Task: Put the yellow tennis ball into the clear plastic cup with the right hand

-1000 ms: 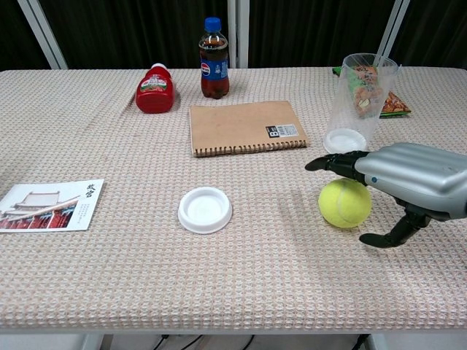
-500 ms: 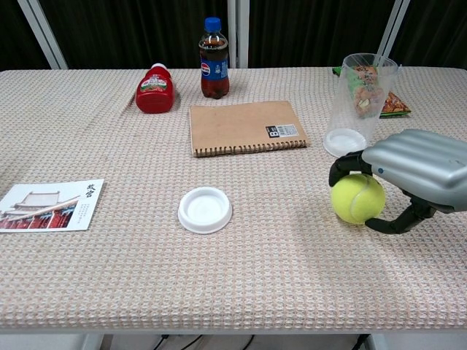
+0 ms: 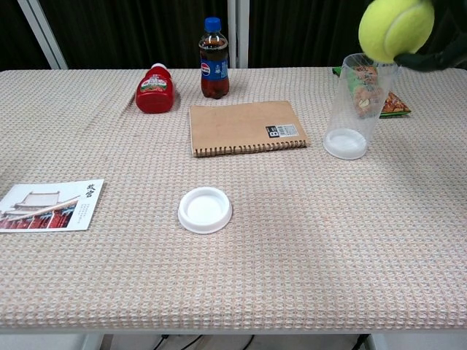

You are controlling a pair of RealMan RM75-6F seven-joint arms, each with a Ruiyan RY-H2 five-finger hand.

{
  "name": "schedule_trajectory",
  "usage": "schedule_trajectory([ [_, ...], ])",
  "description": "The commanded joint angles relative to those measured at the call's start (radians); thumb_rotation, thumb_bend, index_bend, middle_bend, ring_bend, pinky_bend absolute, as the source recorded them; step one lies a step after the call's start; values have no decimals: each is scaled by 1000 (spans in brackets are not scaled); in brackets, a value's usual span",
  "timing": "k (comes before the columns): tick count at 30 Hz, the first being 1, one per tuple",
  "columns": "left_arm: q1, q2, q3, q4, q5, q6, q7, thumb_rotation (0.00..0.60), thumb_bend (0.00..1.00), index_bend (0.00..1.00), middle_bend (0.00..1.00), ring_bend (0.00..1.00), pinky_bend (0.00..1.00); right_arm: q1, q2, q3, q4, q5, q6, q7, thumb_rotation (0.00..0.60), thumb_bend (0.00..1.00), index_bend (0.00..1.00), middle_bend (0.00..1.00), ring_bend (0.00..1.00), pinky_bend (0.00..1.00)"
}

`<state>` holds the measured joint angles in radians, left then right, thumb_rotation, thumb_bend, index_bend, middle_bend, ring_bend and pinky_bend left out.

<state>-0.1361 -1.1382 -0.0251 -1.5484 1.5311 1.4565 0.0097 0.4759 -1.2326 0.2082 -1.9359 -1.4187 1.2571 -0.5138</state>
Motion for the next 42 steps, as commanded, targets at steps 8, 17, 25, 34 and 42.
schedule_trajectory([
  [8, 6, 2, 4, -9, 15, 18, 9, 600, 13, 72, 31, 0, 0, 120, -3, 115, 68, 293, -83, -127, 600, 370, 502, 500, 517, 655],
  [17, 0, 7, 7, -23, 17, 3, 4, 600, 13, 72, 31, 0, 0, 188, -62, 108, 164, 401, -128, -154, 600, 363, 462, 476, 505, 647],
  [25, -2, 12, 6, -26, 16, -1, -6, 600, 13, 72, 31, 0, 0, 204, -39, 85, 140, 442, -164, -129, 600, 278, 269, 338, 293, 486],
  [34, -2, 11, 9, -25, 14, -5, -12, 600, 15, 72, 31, 0, 0, 231, 18, 72, 104, 523, -235, -82, 600, 190, 0, 17, 0, 115],
  [42, 1, 19, 4, -32, 23, 14, -17, 600, 15, 72, 31, 0, 0, 156, 76, 26, 18, 374, -124, -3, 600, 186, 0, 0, 0, 51],
])
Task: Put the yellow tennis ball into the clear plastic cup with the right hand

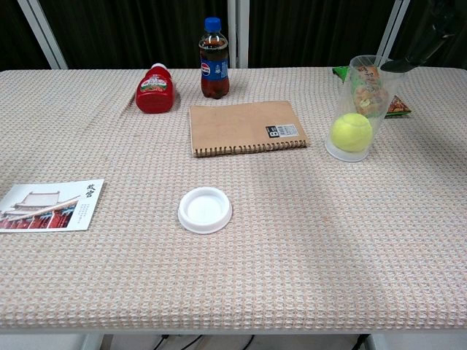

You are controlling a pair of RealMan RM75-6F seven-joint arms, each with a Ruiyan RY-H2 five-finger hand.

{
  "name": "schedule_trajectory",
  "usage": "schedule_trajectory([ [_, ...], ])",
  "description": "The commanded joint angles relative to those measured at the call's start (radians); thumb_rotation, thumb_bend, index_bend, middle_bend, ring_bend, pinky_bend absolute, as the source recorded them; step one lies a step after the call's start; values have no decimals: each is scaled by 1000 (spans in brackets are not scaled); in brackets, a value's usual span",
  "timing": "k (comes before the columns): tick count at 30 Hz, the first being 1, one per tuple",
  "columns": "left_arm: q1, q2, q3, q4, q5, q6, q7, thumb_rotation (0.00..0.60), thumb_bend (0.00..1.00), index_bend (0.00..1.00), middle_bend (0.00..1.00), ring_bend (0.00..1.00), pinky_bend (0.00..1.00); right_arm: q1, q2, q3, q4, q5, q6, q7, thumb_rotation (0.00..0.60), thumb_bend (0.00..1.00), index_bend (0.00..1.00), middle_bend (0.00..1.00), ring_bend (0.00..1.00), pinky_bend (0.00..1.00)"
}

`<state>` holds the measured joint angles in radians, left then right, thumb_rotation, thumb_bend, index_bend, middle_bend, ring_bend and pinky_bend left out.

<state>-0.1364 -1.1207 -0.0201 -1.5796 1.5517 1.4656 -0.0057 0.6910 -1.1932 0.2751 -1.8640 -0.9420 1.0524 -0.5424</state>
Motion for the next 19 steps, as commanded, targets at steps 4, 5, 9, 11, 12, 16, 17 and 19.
schedule_trajectory([
  [4, 1, 8, -2, -2, 0, 3, 0, 600, 14, 72, 32, 0, 0, -199, 82, -161, -94, -295, 264, 1, 600, 186, 0, 0, 0, 0],
  [5, 1, 8, -2, -2, 1, 3, 6, 600, 14, 72, 32, 0, 0, -247, 88, -197, -92, -340, 319, 2, 600, 186, 0, 0, 0, 0],
  [9, 4, 4, -2, -13, 6, 14, 25, 600, 14, 72, 31, 0, 0, -388, 74, -292, -28, -451, 462, 89, 600, 187, 0, 0, 0, 0],
  [11, 6, 4, -1, -23, 10, 19, 35, 600, 14, 72, 31, 0, 0, -449, 55, -328, 33, -486, 515, 149, 600, 186, 0, 0, 0, 0],
  [12, 7, 4, -1, -26, 11, 20, 39, 600, 15, 72, 31, 0, 0, -472, 48, -340, 59, -496, 532, 172, 600, 186, 0, 0, 0, 0],
  [16, 3, 4, -3, -33, 10, 17, 53, 600, 15, 72, 31, 0, 0, -543, 22, -365, 156, -508, 574, 244, 600, 187, 0, 0, 0, 0],
  [17, 2, 2, -6, -31, 7, 15, 54, 600, 15, 72, 31, 0, 0, -556, 15, -366, 179, -510, 580, 261, 600, 187, 0, 0, 0, 0],
  [19, 0, -2, -9, -26, 0, 11, 53, 600, 14, 72, 31, 0, 0, -573, 4, -361, 210, -516, 590, 287, 600, 187, 0, 0, 0, 0],
])
